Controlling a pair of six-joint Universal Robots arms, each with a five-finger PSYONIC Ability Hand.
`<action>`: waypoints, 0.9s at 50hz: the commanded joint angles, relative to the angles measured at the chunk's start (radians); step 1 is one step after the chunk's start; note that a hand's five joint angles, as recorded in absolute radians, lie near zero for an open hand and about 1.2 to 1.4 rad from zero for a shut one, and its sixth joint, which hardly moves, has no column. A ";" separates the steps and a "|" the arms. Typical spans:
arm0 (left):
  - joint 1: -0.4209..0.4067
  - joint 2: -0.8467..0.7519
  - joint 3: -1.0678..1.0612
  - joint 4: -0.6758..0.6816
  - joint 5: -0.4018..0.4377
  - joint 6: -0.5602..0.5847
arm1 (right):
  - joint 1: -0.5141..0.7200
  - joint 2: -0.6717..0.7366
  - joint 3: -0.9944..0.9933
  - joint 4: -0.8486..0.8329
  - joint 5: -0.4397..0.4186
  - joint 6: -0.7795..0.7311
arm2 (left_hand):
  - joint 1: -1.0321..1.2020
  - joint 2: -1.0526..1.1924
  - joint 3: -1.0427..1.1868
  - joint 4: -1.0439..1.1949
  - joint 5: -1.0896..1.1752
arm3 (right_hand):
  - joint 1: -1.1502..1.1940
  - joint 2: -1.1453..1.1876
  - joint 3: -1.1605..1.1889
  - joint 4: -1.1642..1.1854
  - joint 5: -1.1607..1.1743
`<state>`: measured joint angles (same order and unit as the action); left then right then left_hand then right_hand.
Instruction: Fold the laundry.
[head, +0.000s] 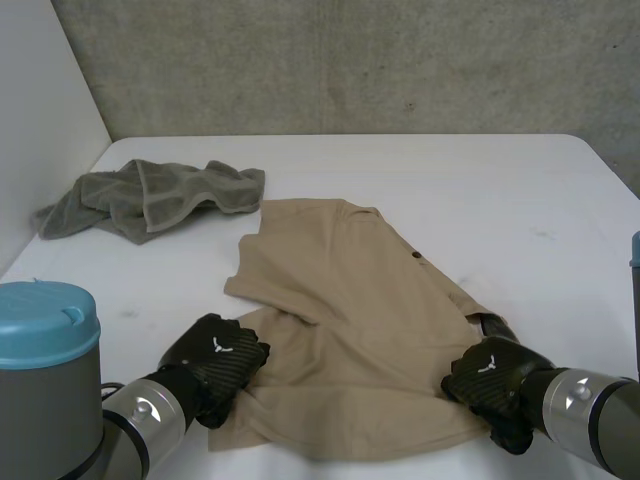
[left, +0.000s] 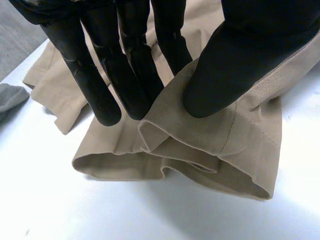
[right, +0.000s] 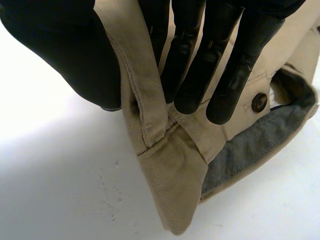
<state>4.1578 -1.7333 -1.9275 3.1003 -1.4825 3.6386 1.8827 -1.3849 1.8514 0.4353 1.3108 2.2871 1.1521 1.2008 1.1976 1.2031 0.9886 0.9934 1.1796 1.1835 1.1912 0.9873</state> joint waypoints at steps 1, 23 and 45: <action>-0.002 0.058 -0.001 -0.008 -0.002 0.000 | -0.010 -0.066 -0.008 0.010 -0.004 -0.001 | 0.244 0.195 0.199 0.193 0.233 | -0.029 -0.216 -0.219 -0.227 -0.198; 0.039 0.124 0.117 0.056 -0.001 -0.003 | -0.125 -0.076 -0.219 -0.145 -0.036 0.183 | -0.727 -0.776 -0.773 -0.778 -0.738 | -0.671 -0.857 -0.861 -0.869 -0.839; -0.087 -0.143 0.145 0.284 0.002 -0.052 | -0.113 0.299 -0.227 -0.501 -0.036 0.230 | -0.713 -0.761 -0.758 -0.764 -0.724 | -0.327 -0.513 -0.517 -0.525 -0.496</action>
<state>4.1037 -1.7872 -1.8020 3.3337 -1.4810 3.5844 1.7720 -1.1352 1.6276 0.0086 1.2760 2.4921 0.4094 0.4182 0.4280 0.4076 0.2285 0.4763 0.5594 0.5626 0.5590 0.3645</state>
